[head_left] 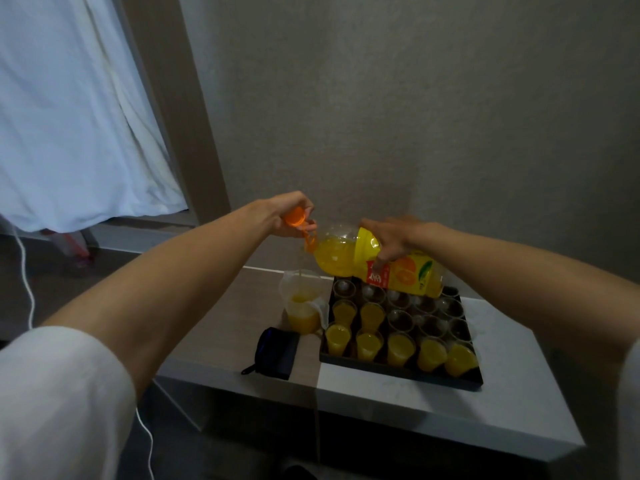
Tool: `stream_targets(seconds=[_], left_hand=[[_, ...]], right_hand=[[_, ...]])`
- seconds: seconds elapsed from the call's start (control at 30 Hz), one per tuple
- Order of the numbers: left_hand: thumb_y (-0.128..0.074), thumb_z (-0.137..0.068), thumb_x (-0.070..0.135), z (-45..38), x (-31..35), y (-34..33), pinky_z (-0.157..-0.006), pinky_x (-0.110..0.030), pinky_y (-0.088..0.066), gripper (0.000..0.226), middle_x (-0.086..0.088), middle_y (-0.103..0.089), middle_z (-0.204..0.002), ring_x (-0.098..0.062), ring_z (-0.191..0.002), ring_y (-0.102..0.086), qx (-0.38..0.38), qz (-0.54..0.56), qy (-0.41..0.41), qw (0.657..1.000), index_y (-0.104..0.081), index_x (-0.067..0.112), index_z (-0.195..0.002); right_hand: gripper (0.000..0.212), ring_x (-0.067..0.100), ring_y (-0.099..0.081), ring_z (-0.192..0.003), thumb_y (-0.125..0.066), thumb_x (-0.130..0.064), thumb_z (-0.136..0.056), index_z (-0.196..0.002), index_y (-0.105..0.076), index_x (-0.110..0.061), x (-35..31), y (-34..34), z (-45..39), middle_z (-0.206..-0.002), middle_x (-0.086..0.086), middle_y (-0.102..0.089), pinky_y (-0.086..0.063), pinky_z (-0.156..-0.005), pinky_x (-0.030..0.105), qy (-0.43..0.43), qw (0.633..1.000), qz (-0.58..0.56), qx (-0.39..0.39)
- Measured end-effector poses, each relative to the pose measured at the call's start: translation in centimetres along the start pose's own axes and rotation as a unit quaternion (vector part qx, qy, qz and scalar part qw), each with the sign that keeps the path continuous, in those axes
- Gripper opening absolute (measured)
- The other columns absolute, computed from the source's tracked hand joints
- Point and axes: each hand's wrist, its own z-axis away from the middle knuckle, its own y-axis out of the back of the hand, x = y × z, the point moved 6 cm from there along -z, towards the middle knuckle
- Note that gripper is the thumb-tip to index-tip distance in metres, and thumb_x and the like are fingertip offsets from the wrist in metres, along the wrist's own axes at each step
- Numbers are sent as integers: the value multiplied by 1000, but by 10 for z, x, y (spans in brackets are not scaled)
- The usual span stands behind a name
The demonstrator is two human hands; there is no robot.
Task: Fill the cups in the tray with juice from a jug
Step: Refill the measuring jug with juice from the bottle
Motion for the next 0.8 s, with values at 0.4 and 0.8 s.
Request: stream_targets(seconds=[0.4, 0.8], left_hand=[[-44, -65, -7, 4, -2, 1, -77, -28, -46, 20, -11, -45, -84, -23, -72, -57, -5, 0, -3, 1000, -46, 10, -75], [-40, -79, -5, 1, -2, 7, -54, -26, -56, 19, -16, -48, -93, -24, -71, -61, 9, -5, -10, 1000, -48, 6, -67]], right_hand=[[114, 34, -56, -126, -80, -63, -75, -161, -15, -27, -3, 1, -2, -148, 9, -53, -42, -82, 35, 1, 1000, 0, 3], [110, 34, -58, -124, -82, -64, -73, -158, -21, -29, -6, 3, -2, -145, 8, -55, -46, -86, 38, -2, 1000, 5, 7]])
